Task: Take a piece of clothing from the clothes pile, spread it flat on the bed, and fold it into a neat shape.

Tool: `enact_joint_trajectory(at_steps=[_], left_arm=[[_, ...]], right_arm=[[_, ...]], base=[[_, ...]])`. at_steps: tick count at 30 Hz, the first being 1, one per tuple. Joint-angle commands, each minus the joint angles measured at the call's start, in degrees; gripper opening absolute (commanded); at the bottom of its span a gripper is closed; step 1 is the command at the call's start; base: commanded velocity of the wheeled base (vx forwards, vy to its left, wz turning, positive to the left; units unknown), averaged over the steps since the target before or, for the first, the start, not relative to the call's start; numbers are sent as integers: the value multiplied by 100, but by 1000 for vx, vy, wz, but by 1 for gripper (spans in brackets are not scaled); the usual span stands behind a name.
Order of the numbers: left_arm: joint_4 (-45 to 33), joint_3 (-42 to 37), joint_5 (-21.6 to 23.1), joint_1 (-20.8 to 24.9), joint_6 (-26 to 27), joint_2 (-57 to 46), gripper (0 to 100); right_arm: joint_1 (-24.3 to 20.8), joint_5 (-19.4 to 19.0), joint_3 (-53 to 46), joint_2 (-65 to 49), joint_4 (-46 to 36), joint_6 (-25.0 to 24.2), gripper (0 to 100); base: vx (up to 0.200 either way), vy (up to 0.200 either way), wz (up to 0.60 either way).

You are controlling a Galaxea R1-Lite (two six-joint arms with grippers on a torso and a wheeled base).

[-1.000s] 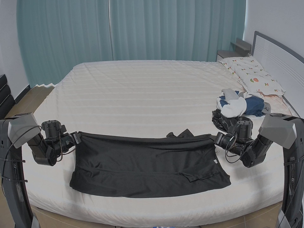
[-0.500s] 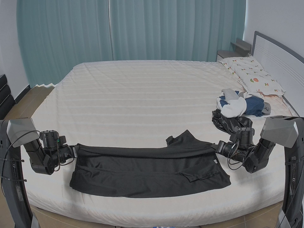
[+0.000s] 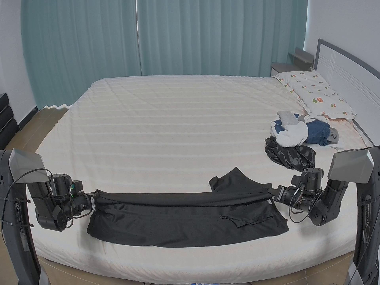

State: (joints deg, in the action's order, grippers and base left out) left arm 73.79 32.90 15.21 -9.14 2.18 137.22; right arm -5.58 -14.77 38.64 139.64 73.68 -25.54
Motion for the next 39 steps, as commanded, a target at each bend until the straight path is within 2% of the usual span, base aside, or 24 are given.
enact_joint_trajectory(at_steps=[1,9,10,15,16,17,25,29,32,35,37,39], left_arm=[[320,-434,-10,0,212,156,0],[900,-733,-27,9,318,499,0],[1208,-794,-62,9,318,684,0],[1313,-926,-62,18,309,727,0],[1322,-944,-62,27,300,727,100],[1322,-944,-62,27,300,727,100],[1480,-979,-54,-88,186,640,100],[1577,-1111,-18,-316,-51,420,100],[1577,-1181,-1,-404,-570,165,100],[1568,-1005,17,-369,-1932,-310,100],[1560,-926,17,-360,-2081,-336,100],[1261,-495,17,-246,-2626,-380,100]], right_arm=[[5,-34,-516,63,314,286,0],[-4,-87,-832,107,542,418,0],[-4,-87,-911,107,604,506,0],[-13,-96,-964,116,665,506,0],[-13,-96,-929,195,665,506,0],[-13,-96,-903,230,683,506,100],[57,-122,-955,10,929,357,100],[189,-148,-867,-385,885,-92,100],[251,-289,-762,-517,823,-382,100],[242,-351,-428,-491,525,-803,100],[224,-359,-366,-473,463,-883,100],[163,-368,47,-429,94,-1375,100]], base=[[0,0,0],[0,0,0],[0,0,0],[0,0,0],[0,0,0],[0,0,0],[0,0,0],[0,0,0],[0,0,0],[0,0,0],[0,0,0],[0,0,0]])
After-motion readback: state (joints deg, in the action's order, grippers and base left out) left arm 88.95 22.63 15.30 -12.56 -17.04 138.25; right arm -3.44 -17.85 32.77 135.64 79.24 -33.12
